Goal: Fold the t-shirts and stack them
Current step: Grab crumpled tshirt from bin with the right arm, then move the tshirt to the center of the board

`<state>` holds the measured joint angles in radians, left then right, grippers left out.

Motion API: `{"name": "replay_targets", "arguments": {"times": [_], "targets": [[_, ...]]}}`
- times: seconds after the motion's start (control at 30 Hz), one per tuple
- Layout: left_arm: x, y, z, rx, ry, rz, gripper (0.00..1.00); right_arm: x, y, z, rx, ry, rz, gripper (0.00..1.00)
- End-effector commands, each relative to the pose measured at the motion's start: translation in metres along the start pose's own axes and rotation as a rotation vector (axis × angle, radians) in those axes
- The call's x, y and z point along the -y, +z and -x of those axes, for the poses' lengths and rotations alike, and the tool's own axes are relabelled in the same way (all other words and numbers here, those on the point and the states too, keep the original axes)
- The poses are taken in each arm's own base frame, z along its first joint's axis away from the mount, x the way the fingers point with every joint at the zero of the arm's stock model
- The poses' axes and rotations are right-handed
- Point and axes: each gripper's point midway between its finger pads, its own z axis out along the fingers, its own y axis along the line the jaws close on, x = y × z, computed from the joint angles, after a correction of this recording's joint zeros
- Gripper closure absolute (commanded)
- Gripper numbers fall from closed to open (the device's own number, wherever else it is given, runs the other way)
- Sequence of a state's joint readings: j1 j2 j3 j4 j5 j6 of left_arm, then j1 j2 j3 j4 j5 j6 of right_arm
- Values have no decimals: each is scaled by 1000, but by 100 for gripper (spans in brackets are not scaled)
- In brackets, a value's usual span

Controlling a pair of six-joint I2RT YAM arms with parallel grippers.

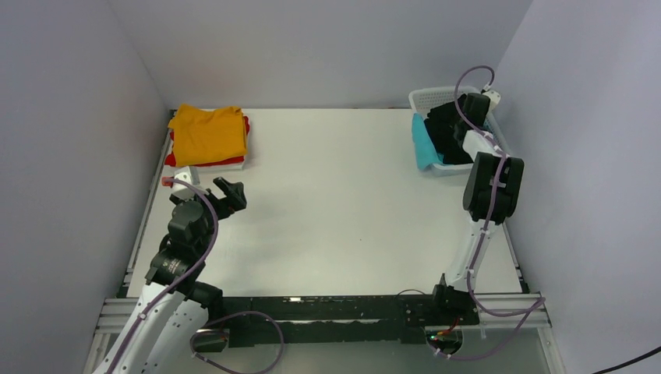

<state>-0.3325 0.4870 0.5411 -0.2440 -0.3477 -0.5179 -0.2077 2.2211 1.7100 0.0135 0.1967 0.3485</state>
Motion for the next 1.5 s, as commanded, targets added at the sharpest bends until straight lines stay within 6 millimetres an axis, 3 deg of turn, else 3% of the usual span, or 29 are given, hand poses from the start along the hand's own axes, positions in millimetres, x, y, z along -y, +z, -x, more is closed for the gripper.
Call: {"name": "replay_targets", "arguments": {"times": [0.0,0.13,0.47,0.57,0.63,0.73,0.83,0.93,1.13,1.17,1.2,1.23,1.27,1.3,1.37,1.47], "targets": [[9,-2,19,57,-15,-34,1,-43,-85,112,290,163,174,100],[12,-4,21,72,-25,-58,1,-67,-143,152,375,256,321,100],[14,-7,14,56,-36,-78,0,-78,-250,263,633,308,396,100],[13,-6,12,48,-43,-78,1,-85,-278,283,627,302,430,100],[14,-6,10,46,-47,-86,1,-102,-292,276,534,252,504,100],[12,-6,6,34,-53,-78,0,-142,-321,240,312,167,676,100],[12,-6,2,17,-58,-76,1,-188,-360,177,158,36,773,100],[15,-6,0,-1,-67,-85,1,-208,-383,116,92,-72,722,100],[19,-4,-9,-55,-87,-95,1,-240,-408,-25,-159,-104,837,98],[21,-4,-12,-68,-85,-103,1,-243,-408,-49,-202,-128,847,90],[21,-3,-15,-81,-84,-104,0,-245,-407,-69,-234,-162,852,75],[20,-3,-19,-95,-84,-98,0,-245,-402,-88,-262,-196,843,52],[19,-2,-22,-110,-84,-89,1,-242,-394,-101,-281,-213,809,19],[18,-1,-25,-125,-85,-81,1,-234,-384,-109,-292,-218,750,3],[17,1,-35,-167,-84,-74,1,-218,-368,-122,-297,-233,654,0],[19,8,-51,-223,-84,-76,1,-199,-365,-134,-276,-235,632,0]]}}
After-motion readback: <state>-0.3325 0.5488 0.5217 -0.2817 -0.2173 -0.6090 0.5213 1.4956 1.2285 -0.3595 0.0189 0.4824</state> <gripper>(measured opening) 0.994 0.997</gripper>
